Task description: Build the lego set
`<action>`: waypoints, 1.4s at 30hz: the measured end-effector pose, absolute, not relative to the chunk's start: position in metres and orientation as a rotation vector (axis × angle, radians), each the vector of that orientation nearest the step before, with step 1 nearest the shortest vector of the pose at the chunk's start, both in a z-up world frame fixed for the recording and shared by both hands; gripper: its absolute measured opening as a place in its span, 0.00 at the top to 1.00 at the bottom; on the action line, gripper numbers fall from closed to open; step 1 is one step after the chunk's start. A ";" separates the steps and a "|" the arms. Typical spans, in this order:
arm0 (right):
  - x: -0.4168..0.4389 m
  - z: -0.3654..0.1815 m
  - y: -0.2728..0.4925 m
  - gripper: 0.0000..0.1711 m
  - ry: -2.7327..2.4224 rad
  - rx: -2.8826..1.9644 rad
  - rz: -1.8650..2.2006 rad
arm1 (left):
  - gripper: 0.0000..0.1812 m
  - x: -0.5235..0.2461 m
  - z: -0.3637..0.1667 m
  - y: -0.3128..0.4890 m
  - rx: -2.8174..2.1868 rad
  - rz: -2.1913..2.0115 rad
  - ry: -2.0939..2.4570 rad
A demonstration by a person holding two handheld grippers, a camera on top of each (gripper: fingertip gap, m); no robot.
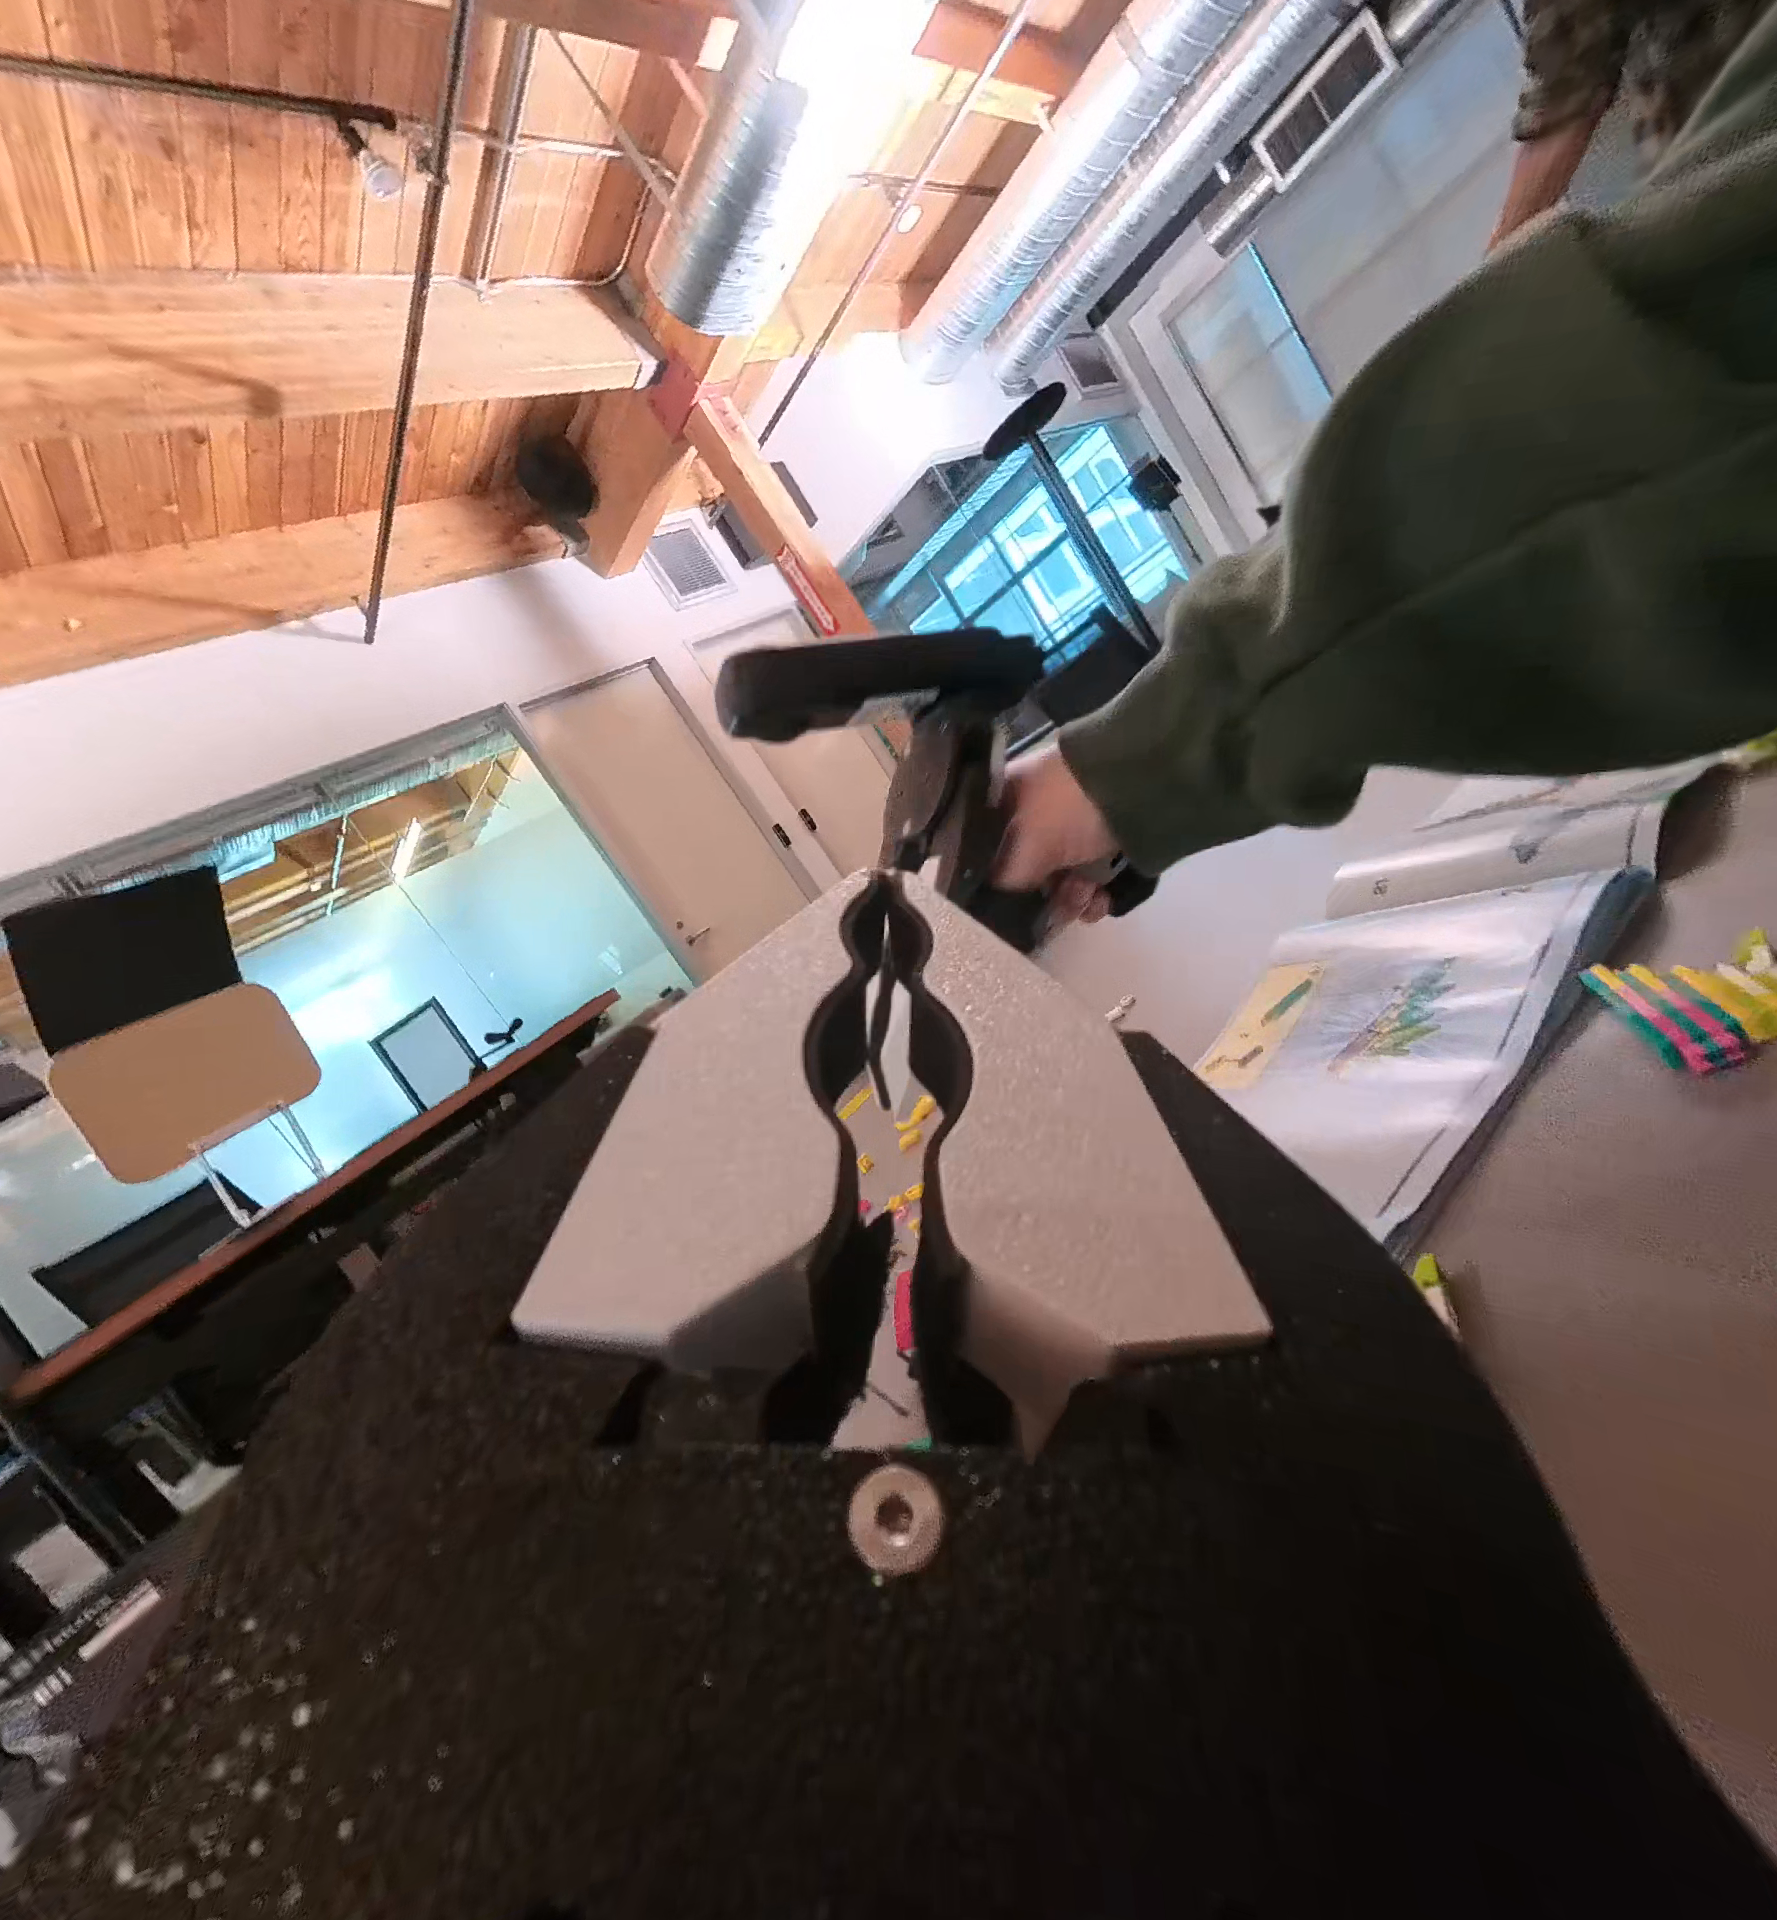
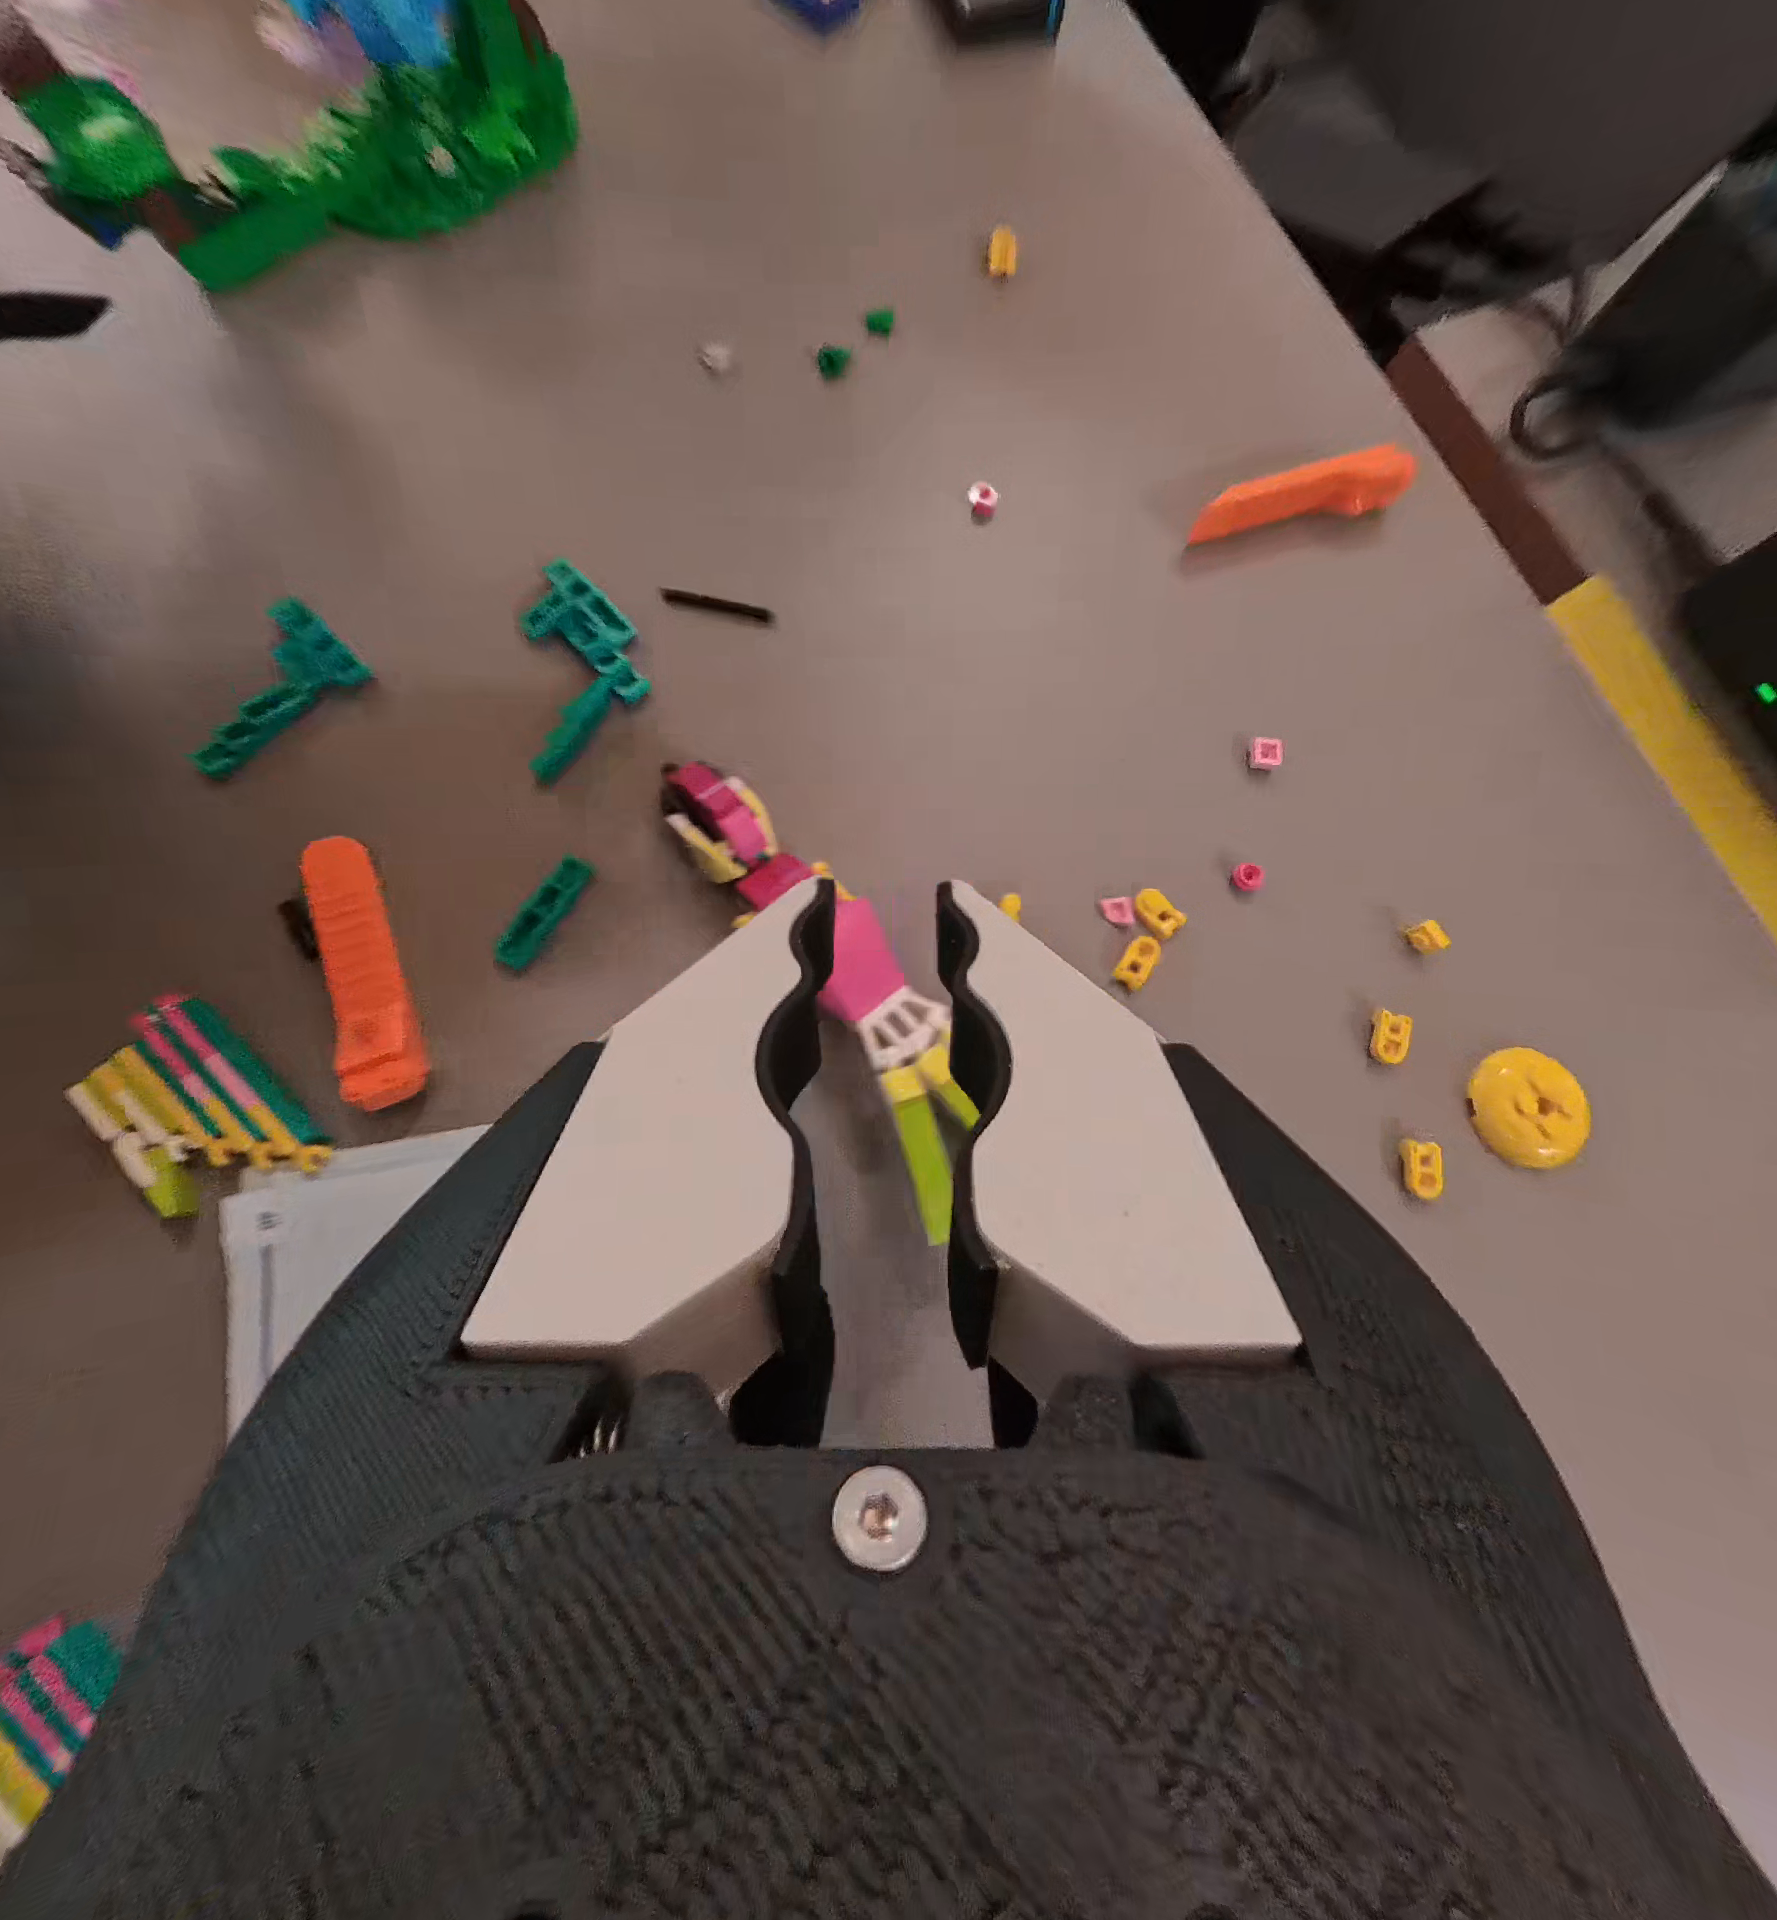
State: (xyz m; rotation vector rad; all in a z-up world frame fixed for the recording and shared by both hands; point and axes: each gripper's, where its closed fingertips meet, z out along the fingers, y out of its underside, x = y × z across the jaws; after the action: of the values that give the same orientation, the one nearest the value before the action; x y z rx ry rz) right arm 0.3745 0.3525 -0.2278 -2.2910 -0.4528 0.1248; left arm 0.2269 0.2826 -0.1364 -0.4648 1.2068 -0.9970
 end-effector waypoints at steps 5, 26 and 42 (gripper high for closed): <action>0.395 -0.258 0.366 0.88 -0.478 -2.471 0.231 | 1.00 0.226 -0.129 0.306 -0.573 -1.063 1.123; 0.282 -0.236 0.310 0.98 -1.172 -2.420 0.330 | 1.00 0.213 -0.109 0.348 -0.696 -1.088 0.919; 0.172 -0.291 0.219 0.92 -1.780 -2.326 0.169 | 1.00 0.211 -0.109 0.352 -0.715 -1.106 0.903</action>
State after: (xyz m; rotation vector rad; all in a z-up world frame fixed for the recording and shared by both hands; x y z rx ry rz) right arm 0.1722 0.2189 -0.2912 -2.3261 -1.7795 0.1694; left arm 0.2110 0.3516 -0.1094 -0.7148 0.9027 -1.1060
